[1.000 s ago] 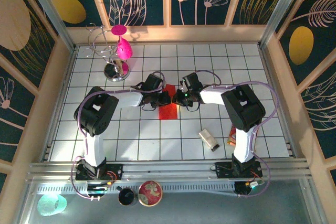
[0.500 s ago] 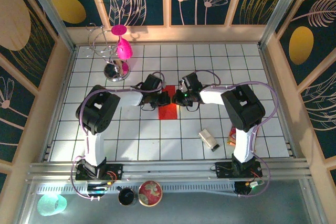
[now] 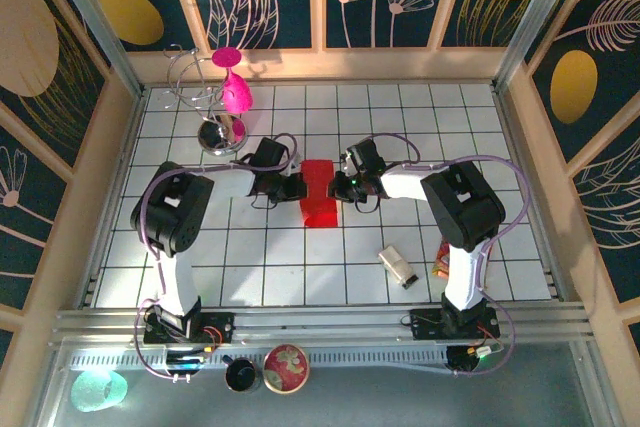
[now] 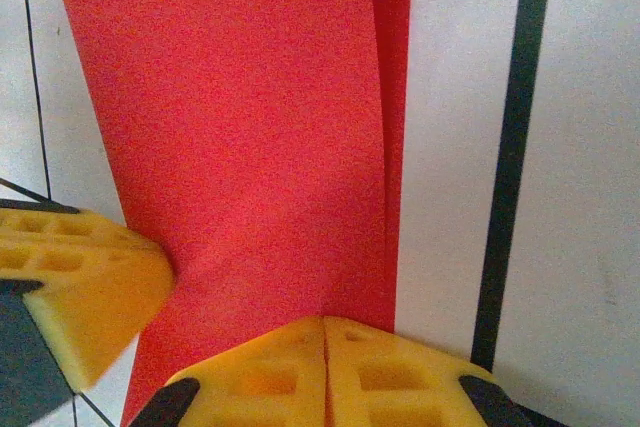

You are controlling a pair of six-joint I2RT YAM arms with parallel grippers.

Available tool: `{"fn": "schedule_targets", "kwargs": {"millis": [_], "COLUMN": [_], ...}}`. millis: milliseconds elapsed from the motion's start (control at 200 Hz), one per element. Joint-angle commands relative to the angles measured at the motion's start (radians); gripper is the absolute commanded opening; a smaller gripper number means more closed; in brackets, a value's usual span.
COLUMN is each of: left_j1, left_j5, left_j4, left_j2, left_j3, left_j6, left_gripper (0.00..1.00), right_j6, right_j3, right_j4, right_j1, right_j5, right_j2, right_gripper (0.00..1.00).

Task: Fold a paper plane with a square sheet of paper (pick it up from the middle)
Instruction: First fold the square sheet of paper in half at the center of the table.

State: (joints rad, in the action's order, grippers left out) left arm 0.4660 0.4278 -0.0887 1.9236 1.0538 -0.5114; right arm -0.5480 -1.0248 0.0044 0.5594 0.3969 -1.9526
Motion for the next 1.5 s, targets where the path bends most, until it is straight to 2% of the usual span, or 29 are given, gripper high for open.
{"fn": "schedule_targets", "kwargs": {"millis": [0,100,250,626,716,836,1116,1266,1492], "left_j1": [-0.032,-0.032,-0.024,0.034,0.034,0.027,-0.088,-0.136,-0.105], "left_j5": [-0.124,-0.118,0.008,0.115,0.096,0.015,-0.088,-0.093,-0.024], "left_j4": [-0.16,-0.158,-0.009,0.142,0.143,0.101,0.118,0.103,0.142], "left_j2": [-0.04,-0.082,-0.118,0.013,0.03,0.051,0.04,-0.002,-0.119], "left_j3": [-0.001,0.009,-0.023,0.015,0.012,0.016,-0.06,-0.071,-0.066], "left_j6": [0.063,0.057,-0.04,-0.13,-0.131,-0.119,-0.154,-0.147,-0.163], "left_gripper": [0.03,0.03,0.03,0.03,0.03,0.03,0.03,0.03,0.05], "right_j6": [0.04,0.037,0.034,0.033,0.034,0.037,0.049,0.049,0.048], "right_j3": [0.116,0.116,0.112,0.116,0.124,0.132,0.147,0.15,0.15], "right_j4": [-0.257,-0.253,-0.247,-0.238,-0.235,-0.238,-0.248,-0.245,-0.243], "right_j1": [0.01,0.01,0.011,0.01,0.01,0.01,0.005,0.004,0.004], "right_j5": [-0.216,-0.211,-0.198,-0.184,-0.187,-0.196,-0.228,-0.229,-0.222], "right_j2": [-0.184,-0.179,-0.178,-0.195,-0.198,-0.2,-0.197,-0.192,-0.191], "right_gripper": [0.09,0.09,0.09,0.08,0.08,0.08,0.08,0.08,0.08]}}
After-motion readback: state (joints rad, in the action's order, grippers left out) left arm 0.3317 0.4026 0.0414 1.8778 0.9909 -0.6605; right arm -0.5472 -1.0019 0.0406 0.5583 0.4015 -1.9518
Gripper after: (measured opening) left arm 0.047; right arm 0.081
